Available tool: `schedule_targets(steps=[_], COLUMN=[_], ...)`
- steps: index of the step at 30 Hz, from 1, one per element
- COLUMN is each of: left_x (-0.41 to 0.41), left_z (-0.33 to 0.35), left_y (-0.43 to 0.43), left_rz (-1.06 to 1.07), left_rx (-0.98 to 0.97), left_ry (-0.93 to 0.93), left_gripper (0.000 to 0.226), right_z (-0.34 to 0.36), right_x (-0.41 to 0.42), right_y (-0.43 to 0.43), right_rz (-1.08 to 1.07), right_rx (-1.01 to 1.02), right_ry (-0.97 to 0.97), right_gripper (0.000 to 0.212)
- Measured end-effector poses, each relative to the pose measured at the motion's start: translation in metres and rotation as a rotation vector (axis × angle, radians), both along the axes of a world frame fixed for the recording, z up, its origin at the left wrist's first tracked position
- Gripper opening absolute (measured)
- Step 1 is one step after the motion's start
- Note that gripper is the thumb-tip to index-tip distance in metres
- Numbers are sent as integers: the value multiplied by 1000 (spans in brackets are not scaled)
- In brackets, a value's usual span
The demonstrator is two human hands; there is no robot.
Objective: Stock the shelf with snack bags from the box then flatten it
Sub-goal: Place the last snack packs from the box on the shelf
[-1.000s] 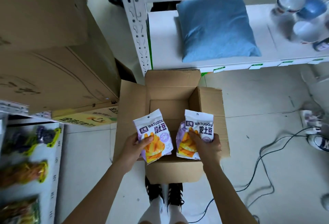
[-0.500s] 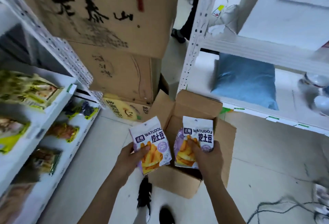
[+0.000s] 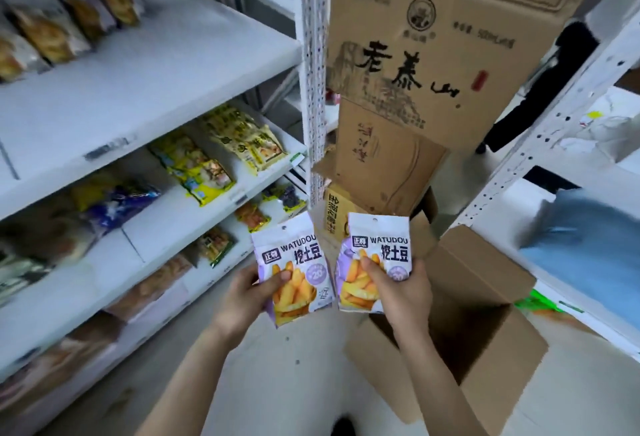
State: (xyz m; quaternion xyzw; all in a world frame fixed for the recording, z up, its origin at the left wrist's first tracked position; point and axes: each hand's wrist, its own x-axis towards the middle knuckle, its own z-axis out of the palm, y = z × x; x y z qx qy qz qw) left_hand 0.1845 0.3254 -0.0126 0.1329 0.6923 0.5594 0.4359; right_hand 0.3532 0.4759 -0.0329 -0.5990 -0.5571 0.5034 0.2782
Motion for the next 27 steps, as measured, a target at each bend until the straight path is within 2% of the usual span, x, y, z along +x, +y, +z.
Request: schedule_targets(steps=[12,14,16,19,21,27], left_x=[-89,-102,-114,-131,-146,-196], left_z=[53,63,72,90,102,124], left_y=[-166,-185,-198,-213,-217,-196], left_rz=[327,379,409,490,520,548], left_rx=[116,146,175,217,212,223], left_ry=[99,120,128,174,245,345], left_gripper=[18,24,29,18,21,13], right_z=[60,67,76,92,101,125], right_x=[-133,-153,-172,-197,-214,-265], right_y=[-121,-136,-147,-156,-158,-131], right_rz=[336,386,409,463,500,567], right_rx=[104,120,144,175,187,214], right_ry=[88,109,115,130,148,190], right_gripper=[49,53,56,53,53,49])
